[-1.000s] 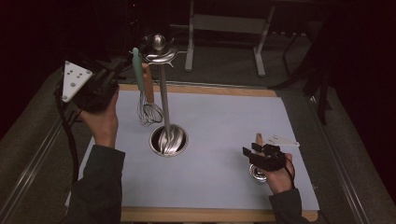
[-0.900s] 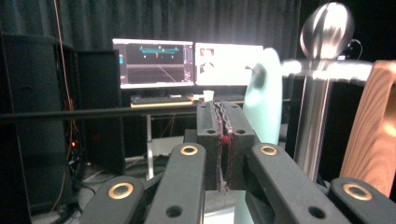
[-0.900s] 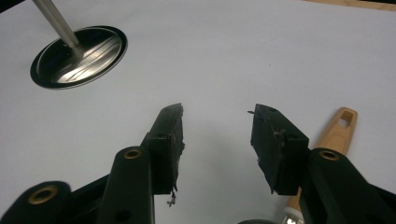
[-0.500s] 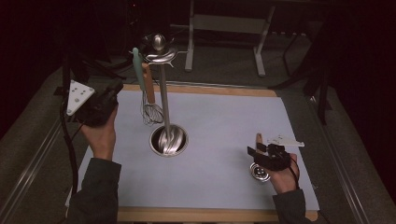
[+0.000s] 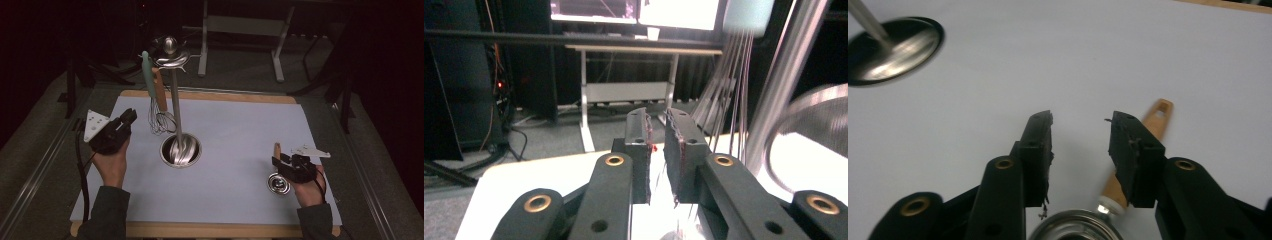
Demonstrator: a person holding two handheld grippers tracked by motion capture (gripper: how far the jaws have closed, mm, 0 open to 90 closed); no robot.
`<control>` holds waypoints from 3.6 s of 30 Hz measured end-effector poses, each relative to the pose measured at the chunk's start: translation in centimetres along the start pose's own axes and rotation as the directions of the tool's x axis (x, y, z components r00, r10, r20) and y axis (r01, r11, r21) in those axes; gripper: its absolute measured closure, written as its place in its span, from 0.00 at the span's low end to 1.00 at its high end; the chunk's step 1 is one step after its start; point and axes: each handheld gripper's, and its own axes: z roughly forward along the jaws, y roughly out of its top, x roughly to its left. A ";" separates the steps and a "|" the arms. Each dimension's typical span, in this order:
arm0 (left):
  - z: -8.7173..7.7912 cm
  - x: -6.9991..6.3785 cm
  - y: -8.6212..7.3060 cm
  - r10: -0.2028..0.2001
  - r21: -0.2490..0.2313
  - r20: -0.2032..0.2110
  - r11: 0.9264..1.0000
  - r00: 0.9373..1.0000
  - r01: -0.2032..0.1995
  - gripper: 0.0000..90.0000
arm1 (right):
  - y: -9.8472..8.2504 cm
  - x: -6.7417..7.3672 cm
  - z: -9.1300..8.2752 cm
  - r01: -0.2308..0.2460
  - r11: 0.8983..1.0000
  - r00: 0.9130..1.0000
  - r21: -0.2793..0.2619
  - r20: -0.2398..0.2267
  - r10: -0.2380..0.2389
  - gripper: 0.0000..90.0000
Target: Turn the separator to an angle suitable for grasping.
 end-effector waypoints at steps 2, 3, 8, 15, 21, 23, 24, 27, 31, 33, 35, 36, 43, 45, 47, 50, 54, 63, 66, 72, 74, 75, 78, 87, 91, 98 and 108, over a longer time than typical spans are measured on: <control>0.0 0.0 -0.5 -0.008 0.007 0.000 1.000 1.000 0.008 0.88 | 0.0 -0.1 0.0 -0.001 1.000 1.000 0.001 0.009 0.001 0.71; 0.0 0.1 -2.0 -0.026 0.033 0.002 0.999 1.000 0.026 0.88 | -0.1 -0.4 0.0 -0.010 1.000 1.000 0.005 0.023 0.010 0.76; -0.2 0.3 -4.8 -0.055 0.078 -0.009 0.995 0.998 0.055 0.84 | -0.5 -0.9 0.2 -0.002 0.999 0.998 0.036 0.067 -0.001 0.87; -0.8 0.4 -9.0 -0.096 0.139 -0.039 0.985 0.995 0.100 0.80 | -0.6 -2.0 0.3 -0.013 0.999 0.996 0.038 0.093 0.009 1.00; -1.0 1.0 -12.0 -0.116 0.204 -0.065 0.971 0.991 0.127 0.79 | -1.3 -3.5 1.5 -0.017 0.994 0.993 0.105 0.119 0.004 1.00; -0.9 1.1 -12.1 -0.111 0.207 -0.069 0.971 0.991 0.123 0.78 | -1.4 -3.8 1.8 -0.022 0.993 0.993 0.115 0.120 0.009 1.00; -0.7 1.0 -12.3 -0.103 0.223 -0.071 0.968 0.992 0.116 0.78 | -1.6 -4.2 2.3 -0.033 0.990 0.992 0.135 0.127 0.016 1.00; -0.5 0.9 -12.6 -0.088 0.240 -0.071 0.965 0.994 0.102 0.77 | -1.7 -4.6 2.9 -0.038 0.987 0.991 0.158 0.133 0.016 1.00; -0.4 0.7 -12.8 -0.073 0.248 -0.072 0.965 0.995 0.089 0.76 | -2.0 -5.2 4.3 -0.046 0.978 0.990 0.201 0.141 0.017 1.00; -0.3 0.7 -12.9 -0.073 0.251 -0.072 0.964 0.995 0.089 0.76 | -2.0 -5.4 5.3 -0.044 0.973 0.990 0.228 0.140 0.012 1.00; -0.3 0.7 -12.9 -0.070 0.251 -0.070 0.964 0.995 0.086 0.76 | -1.9 -5.4 5.8 -0.045 0.969 0.991 0.243 0.131 0.013 1.00; -0.3 0.6 -13.0 -0.065 0.255 -0.068 0.964 0.996 0.080 0.76 | -1.8 -5.3 6.1 -0.043 0.967 0.992 0.250 0.125 0.012 1.00; -0.2 0.3 -13.0 -0.046 0.263 -0.068 0.963 0.997 0.062 0.75 | -0.7 -4.4 7.2 -0.007 0.960 0.996 0.278 0.083 -0.017 1.00; -0.2 0.3 -13.0 -0.044 0.262 -0.068 0.963 0.997 0.060 0.75 | -0.3 -3.7 7.6 0.019 0.958 0.997 0.288 0.061 -0.038 1.00; -0.2 0.3 -13.0 -0.044 0.262 -0.067 0.963 0.997 0.060 0.75 | 0.2 -2.9 8.0 0.053 0.954 0.997 0.296 0.032 -0.066 1.00; -0.2 0.3 -13.0 -0.041 0.263 -0.065 0.963 0.997 0.057 0.75 | 0.7 -1.5 8.7 0.092 0.949 0.996 0.302 -0.011 -0.093 0.99; -0.2 0.3 -13.0 -0.038 0.265 -0.062 0.963 0.997 0.053 0.75 | 1.5 0.6 9.3 0.156 0.939 0.986 0.307 -0.110 -0.128 0.97; -0.2 0.2 -13.0 -0.034 0.268 -0.063 0.962 0.997 0.049 0.75 | 2.7 0.7 7.8 0.240 0.908 0.962 0.344 -0.213 -0.174 0.81; -0.1 0.2 -13.0 -0.033 0.268 -0.065 0.962 0.997 0.049 0.74 | 2.6 0.4 7.5 0.261 0.891 0.954 0.372 -0.243 -0.178 0.80; -0.1 0.2 -13.0 -0.030 0.271 -0.065 0.962 0.997 0.047 0.74 | 2.4 -0.1 7.5 0.260 0.872 0.943 0.414 -0.305 -0.136 0.77; -0.1 0.2 -13.0 -0.031 0.271 -0.065 0.962 0.997 0.048 0.73 | 2.4 -0.1 7.6 0.269 0.860 0.939 0.433 -0.315 -0.135 0.77; -0.1 0.2 -13.0 -0.032 0.270 -0.066 0.962 0.997 0.049 0.73 | 2.4 -0.1 7.7 0.267 0.854 0.940 0.446 -0.318 -0.128 0.76; -0.1 0.1 -13.0 -0.030 0.270 -0.066 0.962 0.997 0.046 0.73 | 2.3 -0.2 7.9 0.271 0.841 0.937 0.468 -0.330 -0.118 0.76; -0.1 0.1 -13.0 -0.031 0.270 -0.066 0.962 0.997 0.048 0.73 | 2.3 -0.1 8.6 0.267 0.799 0.937 0.539 -0.340 -0.084 0.74; -0.1 0.1 -13.0 -0.030 0.270 -0.067 0.962 0.997 0.047 0.73 | 2.4 0.2 8.8 0.274 0.777 0.937 0.566 -0.338 -0.084 0.75; -0.1 0.1 -13.0 -0.029 0.270 -0.067 0.962 0.997 0.046 0.73 | 2.7 1.4 9.0 0.314 0.733 0.938 0.604 -0.316 -0.142 0.77; -0.1 0.1 -13.0 -0.030 0.272 -0.067 0.961 0.997 0.047 0.73 | 2.9 2.2 8.9 0.316 0.708 0.943 0.632 -0.290 -0.162 0.78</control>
